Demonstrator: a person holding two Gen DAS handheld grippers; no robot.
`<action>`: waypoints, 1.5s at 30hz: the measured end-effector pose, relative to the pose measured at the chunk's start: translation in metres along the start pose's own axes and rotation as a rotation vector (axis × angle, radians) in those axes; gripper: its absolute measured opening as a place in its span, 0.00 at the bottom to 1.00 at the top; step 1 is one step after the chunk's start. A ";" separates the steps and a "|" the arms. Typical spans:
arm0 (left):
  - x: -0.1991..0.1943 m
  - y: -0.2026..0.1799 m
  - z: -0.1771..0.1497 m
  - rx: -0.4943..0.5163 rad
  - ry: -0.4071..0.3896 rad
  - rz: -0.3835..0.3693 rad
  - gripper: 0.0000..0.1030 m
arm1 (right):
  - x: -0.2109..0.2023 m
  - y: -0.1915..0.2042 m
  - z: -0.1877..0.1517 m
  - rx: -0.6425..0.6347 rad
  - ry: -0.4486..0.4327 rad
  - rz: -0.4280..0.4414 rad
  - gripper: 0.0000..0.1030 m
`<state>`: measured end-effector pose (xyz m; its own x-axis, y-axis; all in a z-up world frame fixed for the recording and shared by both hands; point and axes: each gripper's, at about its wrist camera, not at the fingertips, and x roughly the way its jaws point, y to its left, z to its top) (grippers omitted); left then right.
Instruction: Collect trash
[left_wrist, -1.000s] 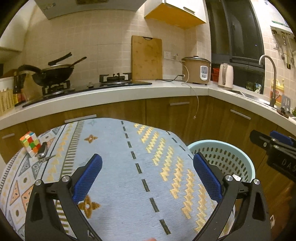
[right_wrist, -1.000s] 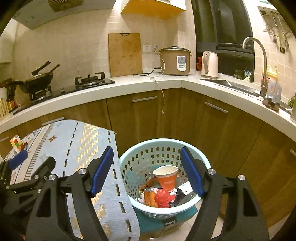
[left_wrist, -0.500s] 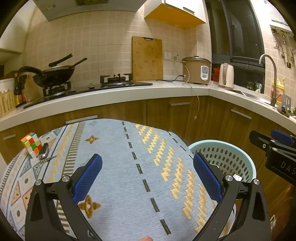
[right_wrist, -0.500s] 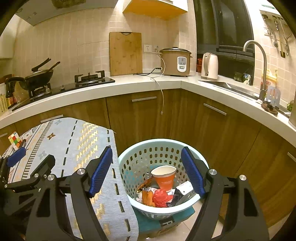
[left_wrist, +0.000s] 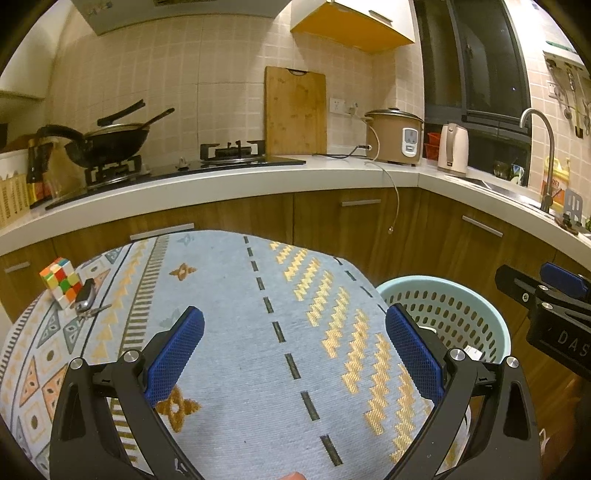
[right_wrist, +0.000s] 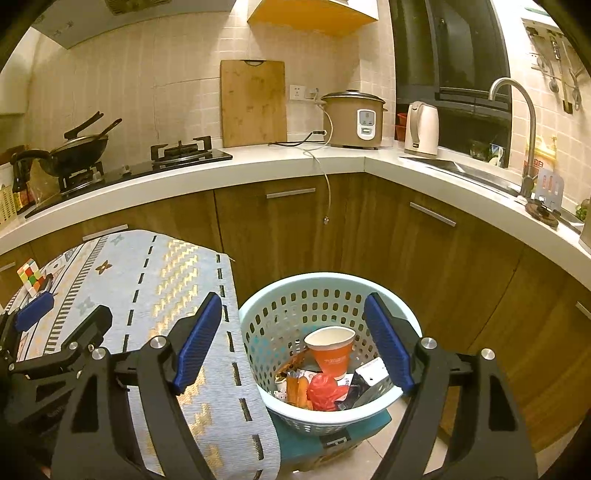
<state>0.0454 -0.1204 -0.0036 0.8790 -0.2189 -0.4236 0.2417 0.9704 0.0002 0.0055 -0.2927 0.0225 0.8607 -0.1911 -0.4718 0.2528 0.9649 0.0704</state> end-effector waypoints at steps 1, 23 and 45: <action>0.000 0.000 0.000 0.000 -0.001 0.000 0.93 | 0.000 0.000 0.000 0.000 0.000 -0.001 0.73; 0.000 0.000 0.001 -0.004 0.008 0.002 0.93 | 0.002 -0.001 -0.001 0.006 0.004 0.005 0.74; 0.001 0.001 0.002 -0.004 0.009 0.001 0.93 | 0.004 0.003 -0.001 0.001 0.008 0.020 0.74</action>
<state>0.0470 -0.1199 -0.0025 0.8754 -0.2166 -0.4322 0.2390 0.9710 -0.0026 0.0096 -0.2905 0.0203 0.8622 -0.1703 -0.4770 0.2360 0.9684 0.0809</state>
